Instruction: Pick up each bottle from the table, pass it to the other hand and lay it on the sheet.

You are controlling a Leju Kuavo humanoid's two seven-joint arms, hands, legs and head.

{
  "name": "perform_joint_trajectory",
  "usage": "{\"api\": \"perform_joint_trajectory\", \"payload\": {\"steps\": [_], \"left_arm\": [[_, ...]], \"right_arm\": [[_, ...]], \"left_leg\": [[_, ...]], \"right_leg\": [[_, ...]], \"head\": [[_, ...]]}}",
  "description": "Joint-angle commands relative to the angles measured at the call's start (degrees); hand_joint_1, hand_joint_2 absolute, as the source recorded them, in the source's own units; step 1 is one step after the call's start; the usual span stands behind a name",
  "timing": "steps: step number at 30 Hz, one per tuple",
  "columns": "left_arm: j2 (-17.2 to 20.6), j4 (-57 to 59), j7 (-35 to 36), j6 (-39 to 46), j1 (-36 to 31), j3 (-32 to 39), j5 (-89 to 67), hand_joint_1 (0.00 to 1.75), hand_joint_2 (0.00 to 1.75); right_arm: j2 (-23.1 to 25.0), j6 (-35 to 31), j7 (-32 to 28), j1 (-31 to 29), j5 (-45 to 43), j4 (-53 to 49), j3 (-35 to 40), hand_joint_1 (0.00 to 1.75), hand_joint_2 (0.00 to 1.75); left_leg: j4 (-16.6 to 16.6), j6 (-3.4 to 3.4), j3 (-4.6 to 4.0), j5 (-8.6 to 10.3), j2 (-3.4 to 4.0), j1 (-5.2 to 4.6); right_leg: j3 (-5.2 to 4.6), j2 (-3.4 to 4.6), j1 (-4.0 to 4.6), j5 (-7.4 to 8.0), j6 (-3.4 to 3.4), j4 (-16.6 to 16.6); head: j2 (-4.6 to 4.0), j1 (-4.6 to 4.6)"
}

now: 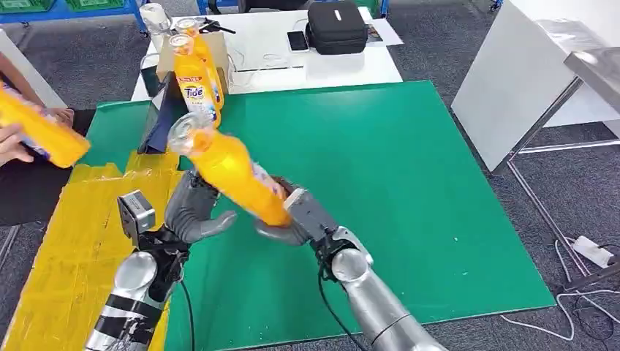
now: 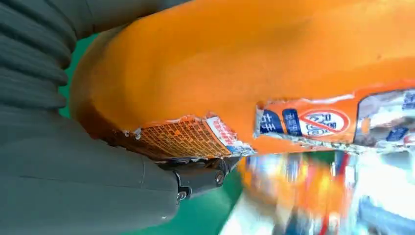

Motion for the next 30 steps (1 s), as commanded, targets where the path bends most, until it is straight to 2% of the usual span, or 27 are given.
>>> {"api": "perform_joint_trajectory", "payload": {"steps": [1,5,10,11,25,28,30], "left_arm": [[0.45,1.76,0.08,-0.67,-1.20,-4.93,-0.56,0.00,1.75],[0.96,1.38,-0.60,-0.87,-1.33,-6.61,-2.23,0.00,1.75],[1.22,1.35,-1.03,-0.78,-1.39,-7.02,-2.78,0.00,1.75],[1.30,1.43,-1.30,-0.53,-1.50,-7.08,-3.34,1.75,1.75],[2.33,1.47,-3.71,2.31,-1.67,-6.77,-9.05,1.75,1.75],[4.51,2.01,-2.19,9.29,-1.93,-6.66,-19.44,1.75,1.75],[5.73,3.02,-0.30,15.02,-1.29,-5.54,-27.61,1.75,1.75]], "right_arm": [[3.14,0.26,0.49,-2.76,1.23,9.71,11.66,1.75,1.75],[4.33,1.31,0.84,-2.28,2.40,11.89,15.98,1.75,1.75],[4.65,1.10,0.86,-2.04,2.36,12.47,17.07,1.75,1.75],[4.36,1.27,0.62,-2.04,2.38,12.40,17.66,1.75,1.75],[1.86,0.22,0.44,-1.89,1.41,10.45,18.62,1.75,1.75],[-2.07,-6.81,0.69,-0.32,4.98,3.58,16.16,1.75,1.75],[-6.02,-9.55,1.45,2.34,7.10,-5.19,11.64,1.75,1.75]], "left_leg": [[-0.02,0.00,0.07,-0.01,0.02,0.03],[-0.02,0.01,0.06,-0.03,0.07,0.01],[-0.01,-0.01,0.07,-0.04,-0.04,0.05],[0.01,-0.01,0.00,-0.03,-0.03,0.04],[0.00,0.00,0.02,-0.01,-0.15,0.04],[-0.01,0.00,-0.02,0.01,-0.17,0.01],[-0.01,0.01,-0.03,0.02,-0.21,0.02]], "right_leg": [[0.07,-0.03,0.05,-0.01,-0.08,-0.02],[0.07,0.02,0.01,0.00,-0.09,-0.02],[0.12,-0.10,0.03,-0.05,-0.14,-0.02],[0.05,-0.08,0.02,-0.04,-0.10,0.00],[0.08,-0.22,0.06,-0.05,-0.11,-0.03],[0.04,-0.23,0.03,-0.04,-0.08,-0.03],[0.05,-0.26,0.04,-0.04,-0.08,-0.04]], "head": [[0.00,-0.02],[0.00,0.00],[0.00,0.00],[0.00,0.02],[0.00,0.00],[0.00,0.00],[0.00,0.00]]}}
